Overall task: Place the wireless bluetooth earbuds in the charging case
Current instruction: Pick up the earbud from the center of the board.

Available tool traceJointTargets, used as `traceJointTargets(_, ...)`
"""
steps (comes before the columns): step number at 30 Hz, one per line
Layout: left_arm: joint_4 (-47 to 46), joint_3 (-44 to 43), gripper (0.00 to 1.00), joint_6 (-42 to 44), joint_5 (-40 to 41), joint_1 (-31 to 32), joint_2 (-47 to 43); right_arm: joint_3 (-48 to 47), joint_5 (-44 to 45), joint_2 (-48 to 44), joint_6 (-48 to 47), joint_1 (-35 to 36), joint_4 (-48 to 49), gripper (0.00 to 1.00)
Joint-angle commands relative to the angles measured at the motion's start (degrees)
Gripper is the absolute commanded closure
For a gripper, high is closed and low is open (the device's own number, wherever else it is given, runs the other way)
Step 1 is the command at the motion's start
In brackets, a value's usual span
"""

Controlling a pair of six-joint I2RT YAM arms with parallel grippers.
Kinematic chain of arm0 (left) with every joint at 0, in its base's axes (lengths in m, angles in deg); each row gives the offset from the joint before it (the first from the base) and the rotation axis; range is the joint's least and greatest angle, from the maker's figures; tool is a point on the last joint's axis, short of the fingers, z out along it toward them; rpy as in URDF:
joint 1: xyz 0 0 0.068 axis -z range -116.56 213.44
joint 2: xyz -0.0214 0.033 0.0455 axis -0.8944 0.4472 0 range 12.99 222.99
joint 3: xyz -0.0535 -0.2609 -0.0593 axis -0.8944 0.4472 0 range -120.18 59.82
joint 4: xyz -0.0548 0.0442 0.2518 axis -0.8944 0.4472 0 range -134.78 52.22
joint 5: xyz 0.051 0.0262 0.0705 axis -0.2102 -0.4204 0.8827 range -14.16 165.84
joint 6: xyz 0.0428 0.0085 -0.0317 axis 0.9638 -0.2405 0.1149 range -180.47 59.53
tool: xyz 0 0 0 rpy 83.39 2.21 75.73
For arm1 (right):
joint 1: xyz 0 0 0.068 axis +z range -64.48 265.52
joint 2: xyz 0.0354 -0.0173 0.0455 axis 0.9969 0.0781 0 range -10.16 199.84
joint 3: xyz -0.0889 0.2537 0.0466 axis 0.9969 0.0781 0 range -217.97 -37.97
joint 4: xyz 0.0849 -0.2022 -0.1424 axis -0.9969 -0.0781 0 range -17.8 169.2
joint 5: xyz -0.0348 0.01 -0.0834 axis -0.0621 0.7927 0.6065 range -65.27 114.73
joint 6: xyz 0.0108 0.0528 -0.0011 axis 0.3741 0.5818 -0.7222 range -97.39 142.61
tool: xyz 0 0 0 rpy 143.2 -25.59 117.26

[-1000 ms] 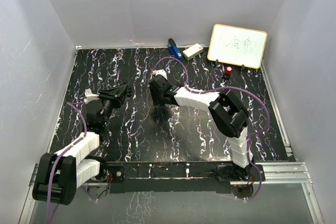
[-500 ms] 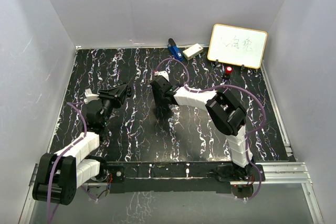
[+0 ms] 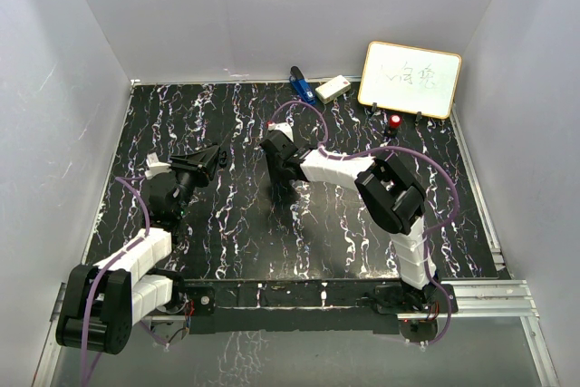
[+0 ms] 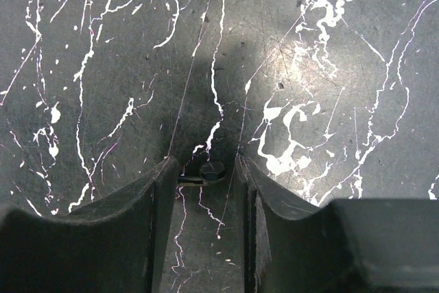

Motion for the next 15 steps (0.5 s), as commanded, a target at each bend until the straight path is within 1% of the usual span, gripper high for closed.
traceJointTargets(1,-0.62,0.32,1.00,0.17,-0.70,-0.40,-1.08,0.30,1.19,0.22,1.02,-0.38,0.69,0.64)
traceJointTargets(9,-0.44,0.09,1.00,0.26,-0.69,-0.41,-0.97,0.98,0.89,0.48,1.45,-0.50,0.29,0.68)
traceJointTargets(15,-0.62,0.13,1.00,0.17,-0.79,-0.45,-0.71,1.28,0.62,0.66,1.58,-0.65,0.02,0.74)
